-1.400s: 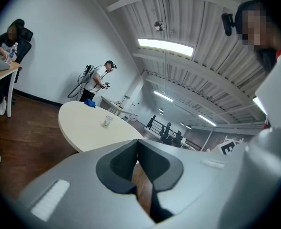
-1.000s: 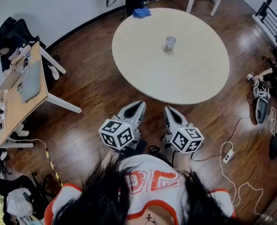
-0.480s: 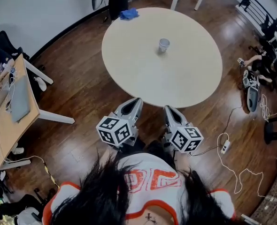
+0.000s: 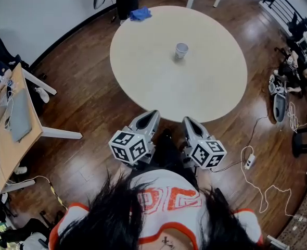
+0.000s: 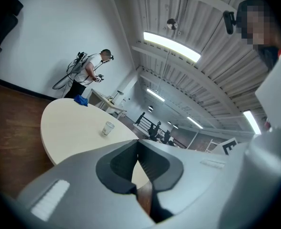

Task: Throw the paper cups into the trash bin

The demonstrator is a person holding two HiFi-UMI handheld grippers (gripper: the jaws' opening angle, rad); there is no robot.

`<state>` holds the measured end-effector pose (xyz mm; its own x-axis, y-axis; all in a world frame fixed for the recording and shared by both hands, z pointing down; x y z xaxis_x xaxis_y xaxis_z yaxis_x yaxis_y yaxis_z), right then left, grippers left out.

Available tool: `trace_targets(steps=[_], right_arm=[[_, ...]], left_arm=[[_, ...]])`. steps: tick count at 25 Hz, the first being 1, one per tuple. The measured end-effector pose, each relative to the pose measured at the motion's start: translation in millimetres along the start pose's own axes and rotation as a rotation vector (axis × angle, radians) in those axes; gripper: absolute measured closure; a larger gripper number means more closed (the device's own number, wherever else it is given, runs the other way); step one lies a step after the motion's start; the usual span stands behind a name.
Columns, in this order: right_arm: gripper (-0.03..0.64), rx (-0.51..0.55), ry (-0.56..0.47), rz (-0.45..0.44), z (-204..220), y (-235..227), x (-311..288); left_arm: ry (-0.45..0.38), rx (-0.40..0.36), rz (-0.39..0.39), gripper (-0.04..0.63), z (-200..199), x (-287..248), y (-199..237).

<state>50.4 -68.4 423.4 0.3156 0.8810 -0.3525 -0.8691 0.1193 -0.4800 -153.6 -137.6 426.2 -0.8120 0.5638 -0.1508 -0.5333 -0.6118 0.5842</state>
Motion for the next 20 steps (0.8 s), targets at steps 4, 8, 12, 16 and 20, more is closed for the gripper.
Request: trace_targets(steps=[4,8,12,16,20], right_arm=[[0.615,0.012,0.009,-0.028,-12.4,-13.1,-18.5],[0.615,0.03,0.018,-0.054,-33.4,-23.2,-41.9],[0.615,0.045,0.023,-0.078,-54.1,-40.0,-63.8],[0.615,0.055,0.017,-0.073,-73.3,-61.9,-77.4],[0.614,0.069,0.012,-0.072,-90.6,-82.0,-89.7]], left_arm=[[-0.028,0.007,-0.052,0.595,-7.6,-9.4,11.5],[-0.065,0.014,-0.094,0.595,-22.6,-24.7,24.5],[-0.069,-0.002,-0.114,0.595,-32.8,-51.3,34.1],[-0.065,-0.019,-0.11,0.595,-39.9,-76.8,31.7],[-0.059,-0.03,-0.115,0.595,-45.6,-98.7,29.8]])
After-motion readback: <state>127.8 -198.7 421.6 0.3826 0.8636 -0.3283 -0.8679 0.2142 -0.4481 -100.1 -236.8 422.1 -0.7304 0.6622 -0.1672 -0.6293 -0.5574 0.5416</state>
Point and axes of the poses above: the fingertips, and each gripper's own axes: x backward along the fingers, y to its left, z out of its underside, the point moved 9 cm from there along x, backward along the fingers, and after that the axes turned 1 degree about -x, right-handed, at the moved point
